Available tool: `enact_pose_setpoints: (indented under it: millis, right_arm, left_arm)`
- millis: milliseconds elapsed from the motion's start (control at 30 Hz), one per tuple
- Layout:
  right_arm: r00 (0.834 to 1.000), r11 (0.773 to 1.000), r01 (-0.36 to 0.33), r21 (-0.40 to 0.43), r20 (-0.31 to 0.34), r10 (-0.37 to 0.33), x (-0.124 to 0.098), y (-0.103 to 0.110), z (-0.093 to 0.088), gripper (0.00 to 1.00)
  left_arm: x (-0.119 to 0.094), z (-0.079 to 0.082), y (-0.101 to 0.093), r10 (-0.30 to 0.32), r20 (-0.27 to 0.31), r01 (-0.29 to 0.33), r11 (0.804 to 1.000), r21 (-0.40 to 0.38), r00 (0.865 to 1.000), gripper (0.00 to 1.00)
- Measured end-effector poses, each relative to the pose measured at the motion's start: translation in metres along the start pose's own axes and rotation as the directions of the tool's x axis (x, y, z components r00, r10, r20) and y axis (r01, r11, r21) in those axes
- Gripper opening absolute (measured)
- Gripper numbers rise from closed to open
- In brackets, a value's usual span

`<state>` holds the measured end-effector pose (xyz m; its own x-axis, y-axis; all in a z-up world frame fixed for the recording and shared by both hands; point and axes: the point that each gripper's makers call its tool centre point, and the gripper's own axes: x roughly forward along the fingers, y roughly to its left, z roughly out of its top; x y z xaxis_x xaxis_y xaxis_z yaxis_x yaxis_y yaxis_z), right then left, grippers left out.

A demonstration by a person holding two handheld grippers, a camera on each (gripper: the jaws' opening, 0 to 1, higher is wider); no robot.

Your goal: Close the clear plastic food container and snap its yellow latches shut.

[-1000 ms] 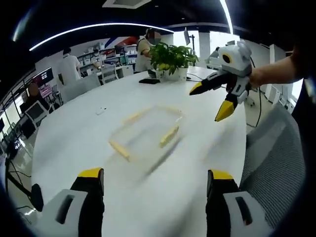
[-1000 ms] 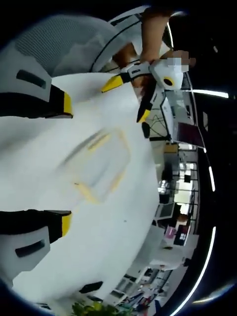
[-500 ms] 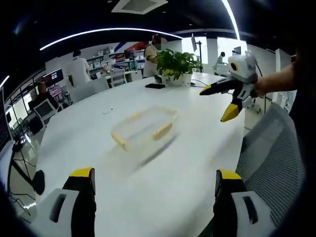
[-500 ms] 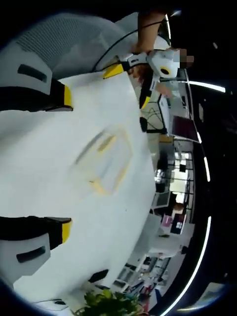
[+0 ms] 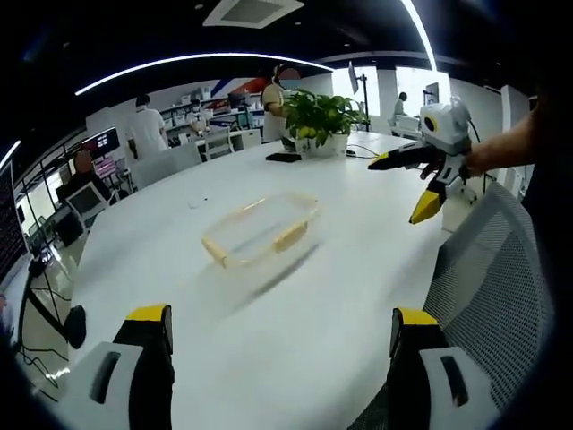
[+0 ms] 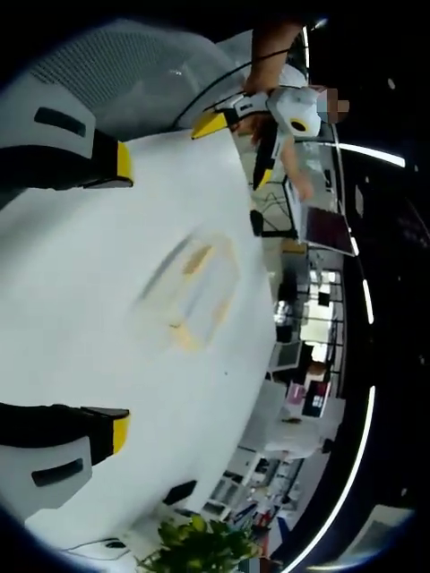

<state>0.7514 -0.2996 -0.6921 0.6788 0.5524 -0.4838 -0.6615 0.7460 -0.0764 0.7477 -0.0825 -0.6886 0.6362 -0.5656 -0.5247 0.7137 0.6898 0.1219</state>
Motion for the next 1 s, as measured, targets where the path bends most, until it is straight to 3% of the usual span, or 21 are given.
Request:
enact_pose_setpoints:
  millis: [1000]
  right_arm:
    - [1.000, 1.000, -0.021, 0.002, 0.007, 0.021, 0.0017, 0.0014, 0.0026, 0.99]
  left_arm:
    - [-0.0010, -0.0016, 0.0064, 0.028, -0.012, -0.028, 1.000, -0.003, 1.000, 0.99]
